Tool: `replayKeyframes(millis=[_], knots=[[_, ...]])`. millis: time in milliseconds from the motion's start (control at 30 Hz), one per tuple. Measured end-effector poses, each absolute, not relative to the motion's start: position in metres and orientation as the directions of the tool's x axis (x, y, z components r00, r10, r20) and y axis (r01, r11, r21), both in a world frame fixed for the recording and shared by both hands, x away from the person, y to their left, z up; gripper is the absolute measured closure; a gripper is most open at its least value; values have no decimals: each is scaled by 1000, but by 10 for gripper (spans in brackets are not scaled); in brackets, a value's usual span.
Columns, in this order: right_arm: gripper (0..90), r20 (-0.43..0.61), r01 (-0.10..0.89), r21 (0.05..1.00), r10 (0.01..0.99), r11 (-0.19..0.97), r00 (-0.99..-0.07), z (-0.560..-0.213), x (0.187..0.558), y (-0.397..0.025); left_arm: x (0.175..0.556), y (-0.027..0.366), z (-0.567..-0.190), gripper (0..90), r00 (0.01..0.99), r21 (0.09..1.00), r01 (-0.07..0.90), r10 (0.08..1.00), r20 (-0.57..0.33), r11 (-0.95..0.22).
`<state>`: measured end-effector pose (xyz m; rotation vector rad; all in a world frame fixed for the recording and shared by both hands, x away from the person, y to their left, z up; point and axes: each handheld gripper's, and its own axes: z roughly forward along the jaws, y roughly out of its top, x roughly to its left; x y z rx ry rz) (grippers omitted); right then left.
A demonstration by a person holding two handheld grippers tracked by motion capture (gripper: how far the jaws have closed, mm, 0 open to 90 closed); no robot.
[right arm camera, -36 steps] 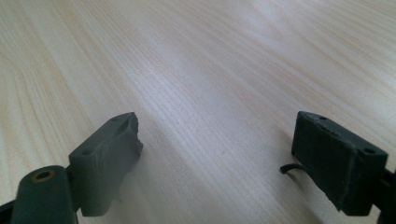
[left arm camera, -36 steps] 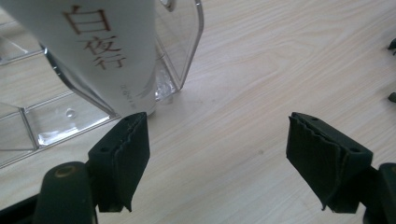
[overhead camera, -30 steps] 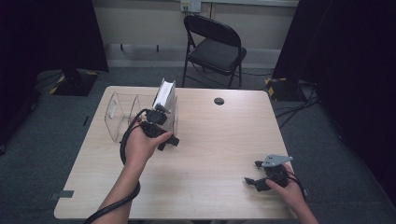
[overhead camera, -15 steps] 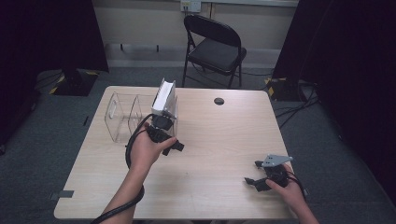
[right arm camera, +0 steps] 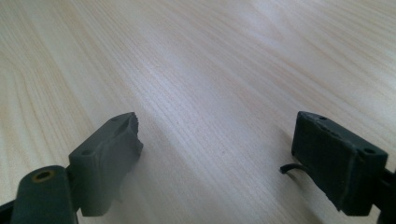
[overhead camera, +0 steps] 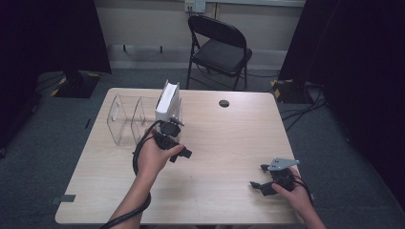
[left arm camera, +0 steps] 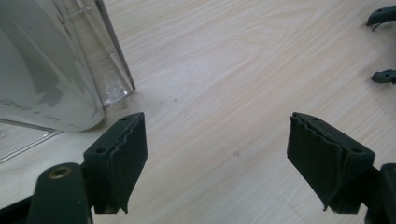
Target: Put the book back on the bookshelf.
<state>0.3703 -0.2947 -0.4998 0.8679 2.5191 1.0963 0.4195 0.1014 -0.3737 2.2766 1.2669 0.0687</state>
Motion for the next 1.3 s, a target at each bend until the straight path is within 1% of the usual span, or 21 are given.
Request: replayKeyframes(millis=[267,533,800,967,1300], knots=[[140,1,420,731,616,537,-788,-500,370,-295,419,96,-382,202,570,460,774,795,-207,-435],[140,1,420,732,616,536,-787,-500,370,-295,420,91,-393,206,568,462,779,790,-231,-425],[140,-1,418,732,614,538,-789,-500,370,-295,419,86,-401,202,576,453,777,784,-233,-437],[140,-1,418,732,615,538,-789,-500,370,-295,418,82,-405,203,569,459,780,786,-241,-424],[140,0,418,732,615,537,-789,-500,370,-295,417,74,-417,207,591,451,771,768,-246,-449]])
